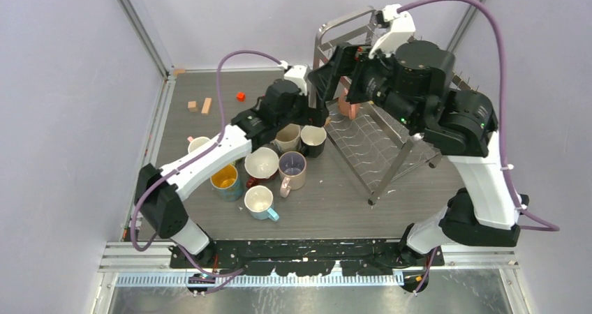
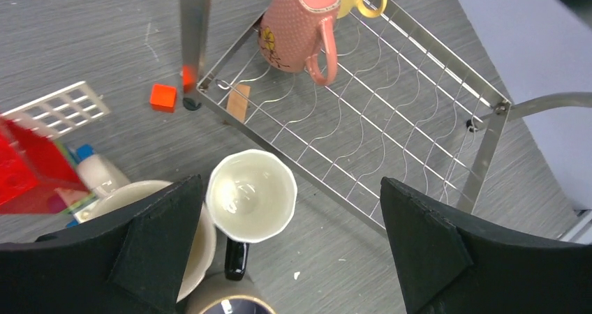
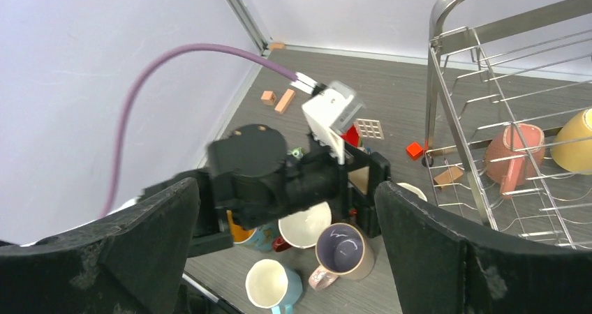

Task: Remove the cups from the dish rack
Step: Unload the cup from the dish rack.

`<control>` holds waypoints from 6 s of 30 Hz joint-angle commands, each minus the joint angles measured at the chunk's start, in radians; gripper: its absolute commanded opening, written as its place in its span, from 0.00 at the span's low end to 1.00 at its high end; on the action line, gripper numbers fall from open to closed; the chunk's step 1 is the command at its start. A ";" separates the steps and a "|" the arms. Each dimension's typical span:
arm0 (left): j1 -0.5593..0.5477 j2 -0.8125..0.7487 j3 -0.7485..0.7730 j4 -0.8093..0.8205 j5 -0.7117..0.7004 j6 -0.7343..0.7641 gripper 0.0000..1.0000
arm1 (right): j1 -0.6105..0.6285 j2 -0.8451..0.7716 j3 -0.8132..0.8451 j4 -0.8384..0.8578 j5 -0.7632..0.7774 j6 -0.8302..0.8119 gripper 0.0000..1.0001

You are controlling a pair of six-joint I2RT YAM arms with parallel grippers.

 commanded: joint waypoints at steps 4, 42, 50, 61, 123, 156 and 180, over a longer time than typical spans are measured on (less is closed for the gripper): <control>-0.070 0.110 -0.027 0.286 -0.109 0.026 0.98 | 0.000 -0.084 -0.036 0.045 -0.004 0.025 1.00; -0.192 0.763 0.469 0.372 -0.491 -0.017 0.46 | 0.000 -0.228 -0.162 -0.014 0.020 0.041 1.00; -0.193 0.844 0.573 0.298 -0.521 -0.052 0.45 | 0.000 -0.239 -0.172 -0.020 0.017 0.039 1.00; -0.190 0.910 0.658 0.237 -0.543 -0.095 0.39 | 0.000 -0.247 -0.173 -0.030 0.016 0.032 1.00; -0.170 0.021 -0.147 0.344 -0.190 -0.115 0.00 | 0.000 -0.282 -0.358 0.068 0.035 0.054 1.00; 0.512 -0.487 -0.524 0.883 0.847 -0.967 0.00 | -0.071 -0.161 -0.550 0.416 -0.226 0.217 0.99; 0.497 -0.443 -0.612 1.217 0.839 -1.243 0.00 | -0.151 -0.080 -0.612 0.713 -0.351 0.440 0.65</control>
